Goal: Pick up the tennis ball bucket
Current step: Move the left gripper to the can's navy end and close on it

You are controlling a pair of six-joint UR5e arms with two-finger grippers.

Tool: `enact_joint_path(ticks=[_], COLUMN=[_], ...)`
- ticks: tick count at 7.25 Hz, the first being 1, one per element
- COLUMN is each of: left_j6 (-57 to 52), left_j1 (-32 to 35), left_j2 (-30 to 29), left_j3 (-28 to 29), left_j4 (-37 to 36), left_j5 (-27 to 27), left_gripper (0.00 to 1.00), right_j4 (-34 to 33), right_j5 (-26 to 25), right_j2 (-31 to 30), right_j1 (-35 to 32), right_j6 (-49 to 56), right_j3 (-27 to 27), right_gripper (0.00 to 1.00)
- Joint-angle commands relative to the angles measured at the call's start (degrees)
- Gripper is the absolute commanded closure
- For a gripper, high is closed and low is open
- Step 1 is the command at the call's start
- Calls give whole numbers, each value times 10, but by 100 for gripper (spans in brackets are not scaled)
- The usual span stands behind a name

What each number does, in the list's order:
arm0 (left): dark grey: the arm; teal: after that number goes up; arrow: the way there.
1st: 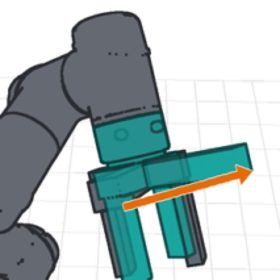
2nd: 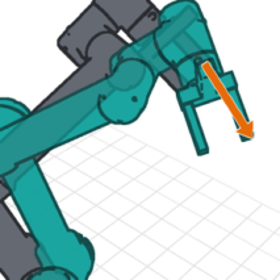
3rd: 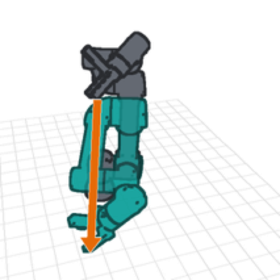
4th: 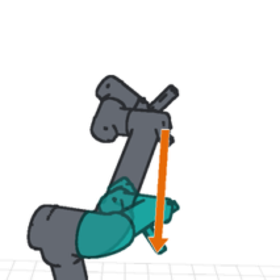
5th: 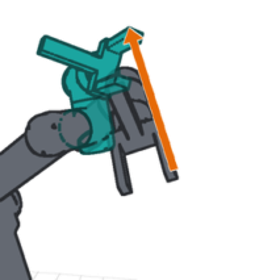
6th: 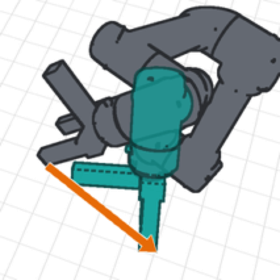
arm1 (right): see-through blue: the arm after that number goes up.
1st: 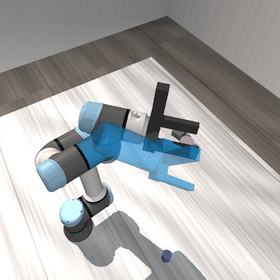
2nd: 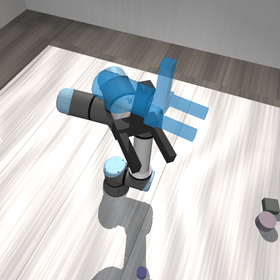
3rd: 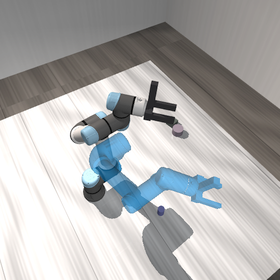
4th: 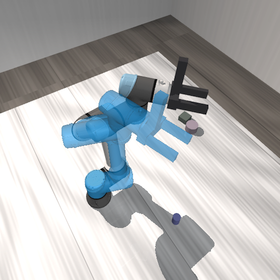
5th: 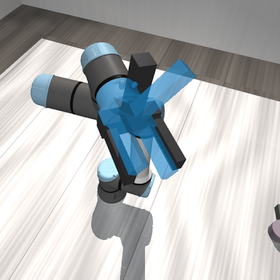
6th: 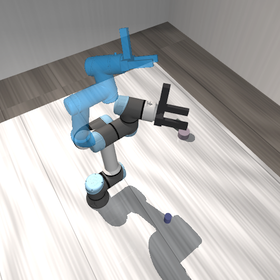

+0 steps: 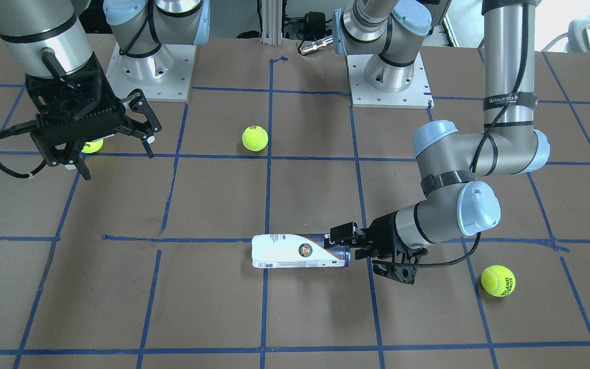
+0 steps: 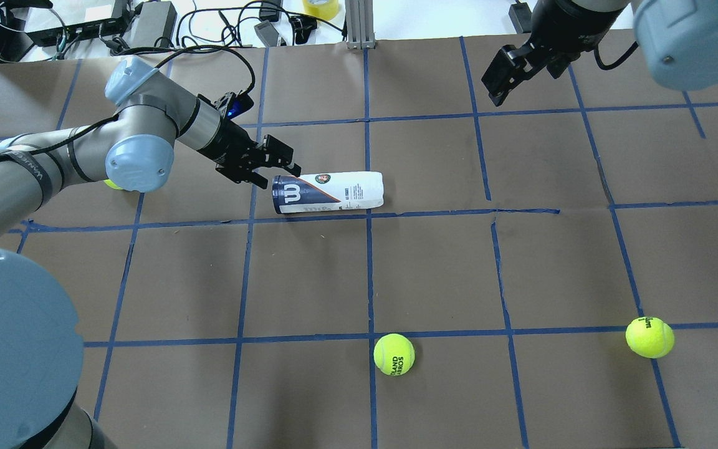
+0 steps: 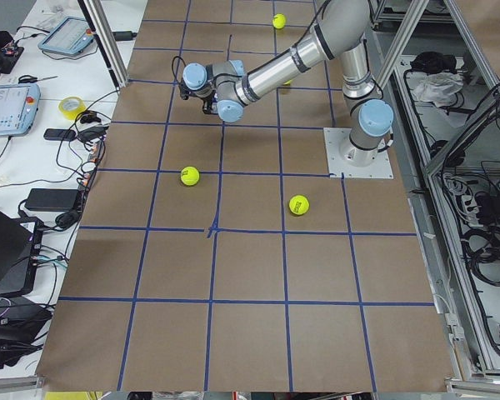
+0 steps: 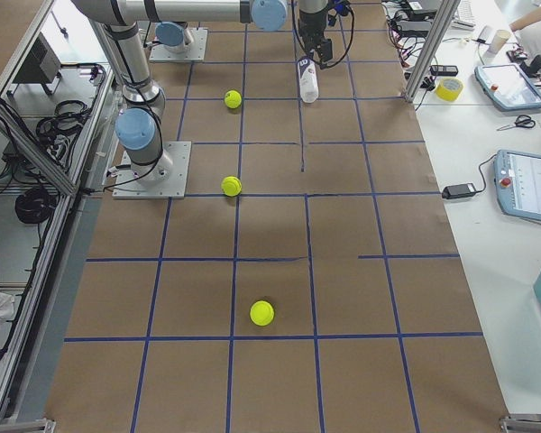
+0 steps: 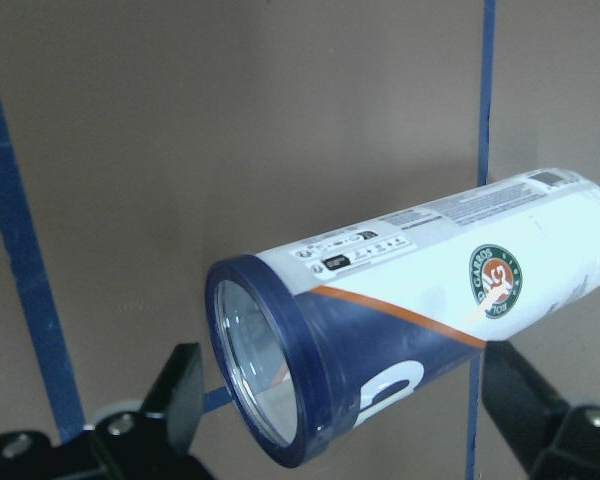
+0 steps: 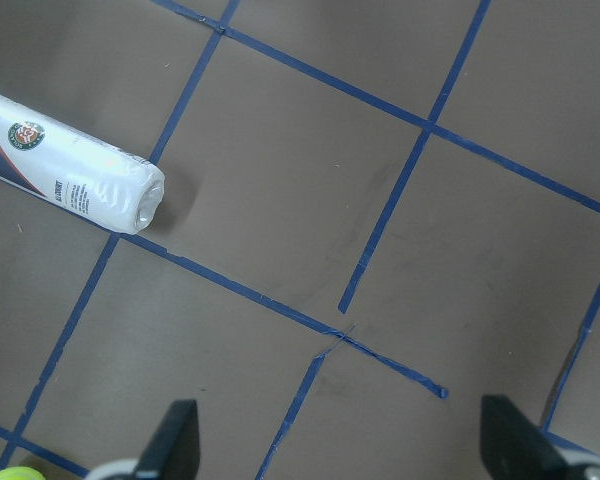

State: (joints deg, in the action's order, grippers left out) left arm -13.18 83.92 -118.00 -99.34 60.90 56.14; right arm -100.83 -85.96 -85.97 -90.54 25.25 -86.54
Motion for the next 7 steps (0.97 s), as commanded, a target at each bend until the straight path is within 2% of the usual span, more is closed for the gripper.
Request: enact_joint_path(ticks=[1,4,5,7], left_j6=[14,24,45,50], left_j1=[0,1,1,1], left_j2=[-7,-14,-15,-15], left_j3=[0,-2,-1,0], left_j4=[-5,4,3,4], left_j5=[-16,-20,-40,-38], left_gripper=[0,4,25,100], right_j4=[0,-1,-1,-1], right_j5=[0,0,0,0], right_j2=[-1,-1,-1,-1], right_j1=[0,0,0,0], right_j6=[0,0,0,0], right_j3=[0,0,0,0], right_gripper=[0,0,0,0])
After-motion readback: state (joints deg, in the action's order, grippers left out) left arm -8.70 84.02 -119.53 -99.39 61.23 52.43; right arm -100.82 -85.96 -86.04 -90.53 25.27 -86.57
